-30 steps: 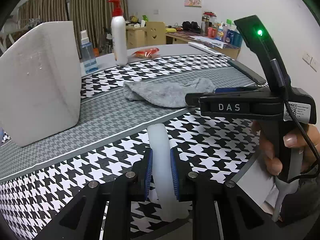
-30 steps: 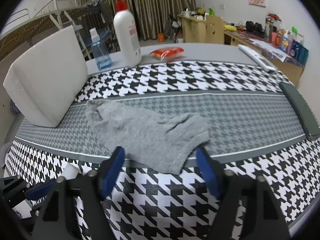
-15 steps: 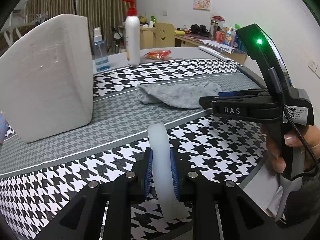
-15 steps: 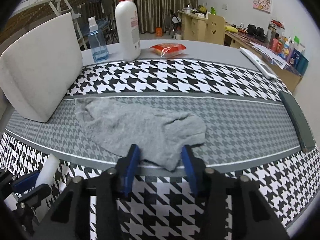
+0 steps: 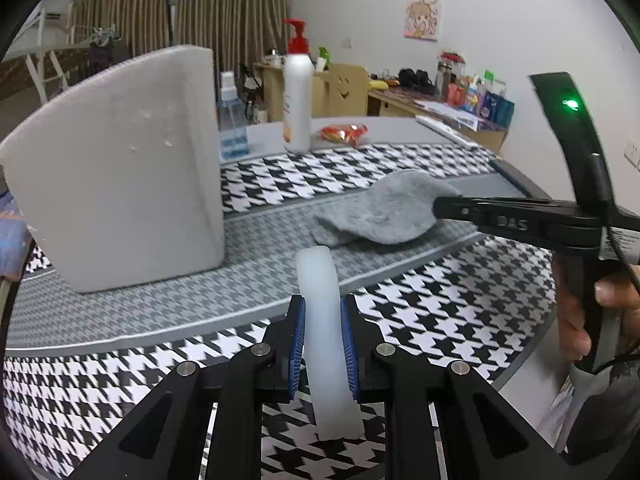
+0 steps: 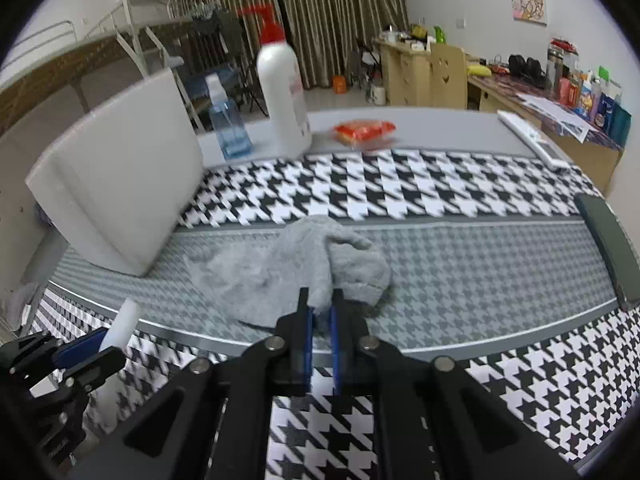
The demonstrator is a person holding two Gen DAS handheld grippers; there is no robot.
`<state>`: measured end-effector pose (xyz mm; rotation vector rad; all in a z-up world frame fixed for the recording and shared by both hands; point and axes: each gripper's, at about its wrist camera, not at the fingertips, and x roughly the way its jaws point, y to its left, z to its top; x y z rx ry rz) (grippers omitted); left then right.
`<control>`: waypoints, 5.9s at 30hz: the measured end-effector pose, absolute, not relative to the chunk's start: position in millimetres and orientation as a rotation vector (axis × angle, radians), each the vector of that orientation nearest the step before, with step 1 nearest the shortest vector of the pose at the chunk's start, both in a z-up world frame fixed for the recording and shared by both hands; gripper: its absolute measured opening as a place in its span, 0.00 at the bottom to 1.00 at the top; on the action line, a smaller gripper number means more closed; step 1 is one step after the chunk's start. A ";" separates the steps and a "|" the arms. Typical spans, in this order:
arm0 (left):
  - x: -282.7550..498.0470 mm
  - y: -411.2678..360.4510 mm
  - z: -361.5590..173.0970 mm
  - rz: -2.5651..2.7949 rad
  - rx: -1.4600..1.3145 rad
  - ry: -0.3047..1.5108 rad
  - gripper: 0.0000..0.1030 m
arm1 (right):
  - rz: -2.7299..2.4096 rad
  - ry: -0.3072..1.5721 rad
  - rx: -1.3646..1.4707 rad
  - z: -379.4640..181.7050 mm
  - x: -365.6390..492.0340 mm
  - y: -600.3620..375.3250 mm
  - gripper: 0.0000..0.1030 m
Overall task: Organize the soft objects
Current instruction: 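Grasp the white foam stick with the left tool while the right tool grasps the grey sock, then lift the foam stick toward the foam box with the left tool while the right tool lifts the sock, then lower the grey sock into the foam box and open the right tool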
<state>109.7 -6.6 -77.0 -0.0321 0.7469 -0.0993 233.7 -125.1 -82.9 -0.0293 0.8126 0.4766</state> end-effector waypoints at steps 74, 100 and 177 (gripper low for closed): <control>99.2 72.2 51.1 0.195 -0.018 0.387 0.19 | 0.697 0.429 -0.007 52.7 200.2 -68.8 0.10; 95.6 99.7 63.1 0.286 -0.024 0.347 0.19 | 0.756 0.371 -0.050 73.6 202.7 -30.2 0.10; 111.4 131.0 60.4 0.331 -0.050 0.374 0.19 | 0.862 0.554 -0.190 46.7 231.8 57.6 0.74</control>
